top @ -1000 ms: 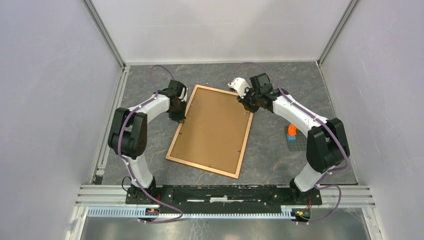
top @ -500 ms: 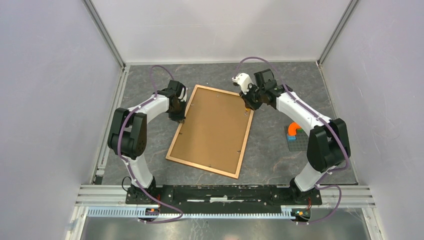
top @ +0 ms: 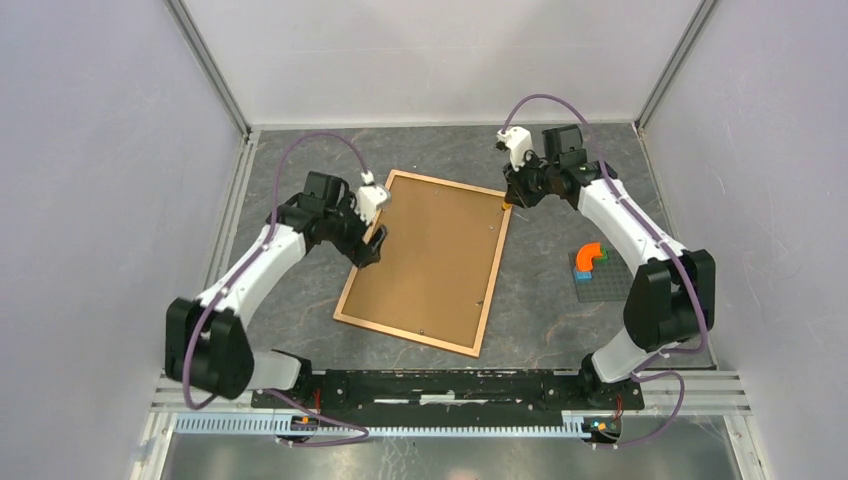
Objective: Take the photo out of the frame
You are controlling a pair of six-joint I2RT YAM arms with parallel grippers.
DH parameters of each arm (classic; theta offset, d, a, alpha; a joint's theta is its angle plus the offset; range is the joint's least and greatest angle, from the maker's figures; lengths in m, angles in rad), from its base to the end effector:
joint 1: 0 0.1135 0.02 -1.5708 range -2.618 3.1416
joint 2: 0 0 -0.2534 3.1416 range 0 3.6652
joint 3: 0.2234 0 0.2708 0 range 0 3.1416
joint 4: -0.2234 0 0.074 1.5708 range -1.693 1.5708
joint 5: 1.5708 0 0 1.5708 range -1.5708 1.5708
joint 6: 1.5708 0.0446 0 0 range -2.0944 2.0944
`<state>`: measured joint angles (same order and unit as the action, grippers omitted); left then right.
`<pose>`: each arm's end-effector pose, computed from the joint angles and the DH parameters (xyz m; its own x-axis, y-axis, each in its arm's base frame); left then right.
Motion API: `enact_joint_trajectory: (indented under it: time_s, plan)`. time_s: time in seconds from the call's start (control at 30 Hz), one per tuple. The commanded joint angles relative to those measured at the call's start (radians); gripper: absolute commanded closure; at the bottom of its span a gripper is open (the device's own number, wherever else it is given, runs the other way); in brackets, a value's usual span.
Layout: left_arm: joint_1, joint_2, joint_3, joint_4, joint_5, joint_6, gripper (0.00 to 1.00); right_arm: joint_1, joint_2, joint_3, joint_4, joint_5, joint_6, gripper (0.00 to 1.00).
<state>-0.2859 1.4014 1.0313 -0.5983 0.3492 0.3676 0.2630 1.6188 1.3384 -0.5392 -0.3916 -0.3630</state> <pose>0.2939 -0.1023 0.2282 -0.5756 0.5212 -0.6301 0.7050 0.7067 -0.0595 0.3636 0.1155 0.2670 -0.4851 -0.4705 -0.7371 -0.7104 0.7036 0.0184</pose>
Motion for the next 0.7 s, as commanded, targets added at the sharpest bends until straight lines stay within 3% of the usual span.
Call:
enact_joint_trajectory:
  time_s: [0.0, 0.17, 0.4, 0.67]
  plan:
    - [-0.06, -0.135, -0.122, -0.282, 0.17, 0.607, 0.07, -0.013, -0.072, -0.043, 0.01, -0.038, 0.028, 1.0]
    - [-0.257, -0.299, -0.332, -0.312, 0.061, 0.77, 0.06, -0.012, -0.079, -0.065, 0.019, -0.024, 0.039, 1.0]
    - [-0.494, -0.297, -0.457, -0.063, -0.089, 0.566, 0.17, -0.012, -0.061, -0.065, 0.023, -0.01, 0.044, 1.0]
    - [-0.583, -0.11, -0.414, 0.119, -0.136, 0.415, 0.49, -0.012, 0.016, -0.022, 0.069, 0.087, 0.051, 1.0]
